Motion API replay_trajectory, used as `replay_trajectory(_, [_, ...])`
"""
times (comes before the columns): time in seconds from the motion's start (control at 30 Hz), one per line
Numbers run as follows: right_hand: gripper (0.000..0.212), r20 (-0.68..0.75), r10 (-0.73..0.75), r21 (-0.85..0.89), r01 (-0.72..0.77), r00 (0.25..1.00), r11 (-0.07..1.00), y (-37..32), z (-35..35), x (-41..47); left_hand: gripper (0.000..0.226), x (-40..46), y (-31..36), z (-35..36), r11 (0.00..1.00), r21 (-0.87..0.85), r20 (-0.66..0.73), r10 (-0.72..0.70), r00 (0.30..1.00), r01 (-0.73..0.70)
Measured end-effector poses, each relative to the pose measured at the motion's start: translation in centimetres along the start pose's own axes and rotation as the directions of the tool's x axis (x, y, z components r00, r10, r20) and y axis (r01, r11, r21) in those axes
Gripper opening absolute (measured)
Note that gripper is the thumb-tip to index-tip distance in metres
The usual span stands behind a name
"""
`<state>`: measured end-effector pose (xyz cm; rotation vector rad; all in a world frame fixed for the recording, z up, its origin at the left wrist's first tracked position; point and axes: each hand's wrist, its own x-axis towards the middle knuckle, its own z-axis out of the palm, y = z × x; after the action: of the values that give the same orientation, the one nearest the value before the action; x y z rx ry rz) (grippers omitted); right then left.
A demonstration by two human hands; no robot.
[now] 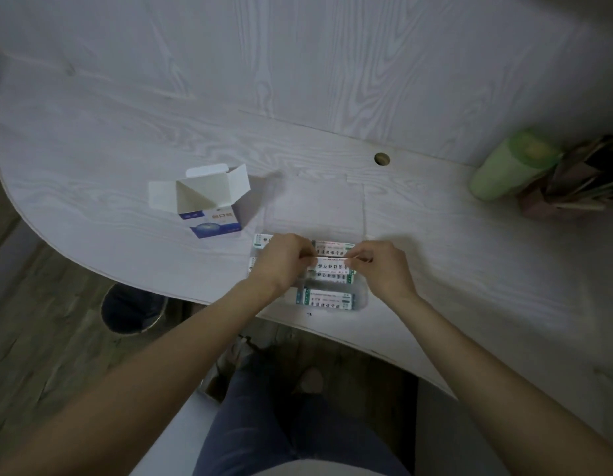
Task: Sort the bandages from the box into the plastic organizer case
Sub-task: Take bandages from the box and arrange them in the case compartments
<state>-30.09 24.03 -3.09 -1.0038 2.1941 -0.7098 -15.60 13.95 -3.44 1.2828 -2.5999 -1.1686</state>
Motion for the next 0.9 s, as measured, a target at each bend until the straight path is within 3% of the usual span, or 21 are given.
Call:
replay_trajectory(0.27, [0.014, 0.029, -0.076, -0.291, 0.081, 0.997, 0.953, 1.3, 1.8, -0.1, 0.021, 0.0, 0.1, 1.8, 0.98, 0.197, -0.026, 0.012, 1.0, -0.006])
replay_trajectory(0.53, [0.017, 0.034, -0.134, -0.392, 0.137, 0.99, 0.91, 1.5, 1.7, -0.1, 0.022, 0.4, -0.1, 2.6, 0.94, 0.334, -0.049, 0.09, 0.995, -0.069])
replay_trajectory(0.73, [0.019, 0.056, -0.187, -0.495, 0.19, 0.981, 0.848, 1.6, 1.9, -0.4, 0.021, 0.4, -0.2, 2.8, 0.902, 0.427, -0.042, 0.088, 0.995, -0.062])
replay_trajectory(0.9, [0.022, 0.082, -0.169, -0.479, 0.187, 0.982, 0.857, 1.0, 1.3, -0.4, 0.022, 0.0, -0.2, 2.2, 0.899, 0.434, -0.022, 0.072, 0.997, -0.055])
